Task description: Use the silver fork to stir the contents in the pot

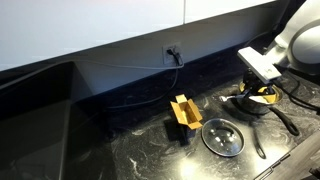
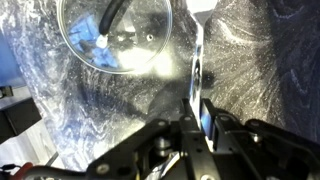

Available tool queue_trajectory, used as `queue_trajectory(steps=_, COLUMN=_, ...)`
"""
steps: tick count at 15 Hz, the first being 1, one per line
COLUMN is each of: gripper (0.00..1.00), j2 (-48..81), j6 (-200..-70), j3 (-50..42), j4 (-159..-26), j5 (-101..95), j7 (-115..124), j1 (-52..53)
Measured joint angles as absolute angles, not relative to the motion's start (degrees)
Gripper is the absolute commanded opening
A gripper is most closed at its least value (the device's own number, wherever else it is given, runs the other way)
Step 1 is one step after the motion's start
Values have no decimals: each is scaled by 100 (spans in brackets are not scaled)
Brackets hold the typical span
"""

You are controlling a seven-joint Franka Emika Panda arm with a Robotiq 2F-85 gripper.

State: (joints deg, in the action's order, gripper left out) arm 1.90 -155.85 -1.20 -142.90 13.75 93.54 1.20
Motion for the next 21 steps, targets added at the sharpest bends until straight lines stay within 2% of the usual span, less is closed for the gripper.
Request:
queue_trajectory(steps=9, gripper=4, j2=-1379, j6=-15310, j3=-10, j4=-15105, j5=-1245, j7=9382, j1=-649)
queue_trajectory(steps=17, gripper=4, j2=-1779, j6=-14226, j3=961, j4=-14946, j5=-3438, j7=10422, j1=-1401)
queue_trajectory(steps=18, gripper=15, j2=-1762, j6=-14038, j3=1082, j4=-14896, j5=-3823, j7=10721, j1=-1417)
queue_trajectory(steps=20, gripper=15, j2=-1739, j6=-13998, j3=1042, j4=-14891, j5=-3904, j7=10830, j1=-1311)
queue_trajectory(steps=21, gripper=4, j2=-1736, j6=-13998, j3=1002, j4=-14891, j5=-3904, j7=10825, j1=-1287)
